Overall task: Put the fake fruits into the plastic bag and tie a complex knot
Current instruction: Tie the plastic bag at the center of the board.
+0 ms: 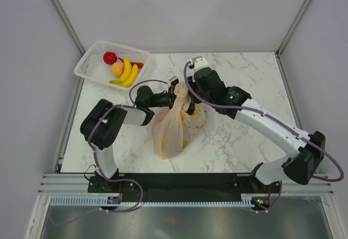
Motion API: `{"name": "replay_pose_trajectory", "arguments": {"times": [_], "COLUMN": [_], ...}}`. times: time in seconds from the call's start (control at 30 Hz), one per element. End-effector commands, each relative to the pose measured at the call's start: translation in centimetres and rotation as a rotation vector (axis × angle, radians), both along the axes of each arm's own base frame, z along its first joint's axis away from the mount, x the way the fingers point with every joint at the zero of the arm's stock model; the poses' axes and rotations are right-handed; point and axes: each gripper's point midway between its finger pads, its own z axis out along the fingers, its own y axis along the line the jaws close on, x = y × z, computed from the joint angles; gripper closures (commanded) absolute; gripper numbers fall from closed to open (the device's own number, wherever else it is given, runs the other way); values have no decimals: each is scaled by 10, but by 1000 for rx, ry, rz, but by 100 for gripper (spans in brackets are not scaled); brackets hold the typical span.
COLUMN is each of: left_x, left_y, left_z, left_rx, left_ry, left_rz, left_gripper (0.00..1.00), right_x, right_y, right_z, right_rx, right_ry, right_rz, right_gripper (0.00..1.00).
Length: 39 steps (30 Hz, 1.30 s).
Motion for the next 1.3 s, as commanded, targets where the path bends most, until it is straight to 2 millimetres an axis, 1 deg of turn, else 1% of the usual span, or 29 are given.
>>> {"name": "replay_pose_trajectory", "arguments": {"times": [0.0,0.1,0.17,0.4,0.43,0.5,0.63,0.73,0.83,0.87,0.97,1.0,1.03,1.07,1.13,1.17,1.23,1.27], "left_x": [-19,-19,-19,-21,-21,-21,-21,-21,-22,-22,-23,-23,-23,-23,-24,-24,-24,-24], "left_y": [8,7,6,3,2,2,1,0,0,0,-1,-1,-1,-1,-1,-1,-1,-1], "left_z": [46,44,42,40,40,40,39,39,41,41,41,41,41,41,41,41,42,41], "left_rx": [-193,-190,-189,-188,-189,-189,-189,-190,-193,-193,-193,-193,-194,-193,-193,-193,-194,-193], "left_ry": [-305,-299,-293,-286,-284,-284,-282,-282,-283,-282,-281,-281,-280,-281,-281,-281,-282,-282], "left_rz": [1,-3,-4,-13,-12,-13,-13,-15,-19,-18,-21,-22,-20,-22,-24,-22,-22,-22], "left_gripper": [86,86,86,86,86,86,86,86,86,86,86,86,86,86,86,86,86,86], "right_x": [-1,-1,0,-3,-3,-3,-4,-6,-9,-13,-19,-22,-27,-29,-35,-38,-45,-50], "right_y": [-14,-18,-22,-34,-36,-40,-45,-50,-53,-53,-55,-51,-50,-49,-45,-41,-34,-22], "right_z": [11,10,11,22,22,22,24,30,43,51,64,73,76,87,95,106,110,117], "right_rx": [7,2,0,8,1,-7,-19,-16,-3,9,32,53,61,79,97,114,119,130], "right_ry": [-26,-25,-28,-46,-49,-49,-50,-63,-78,-81,-90,-96,-95,-110,-106,-118,-105,-106], "right_rz": [-38,-42,-51,-61,-67,-75,-81,-87,-83,-72,-54,-27,-6,8,40,56,82,113], "right_gripper": [68,61,59,48,40,34,30,29,29,29,28,27,25,24,24,24,24,24]}}
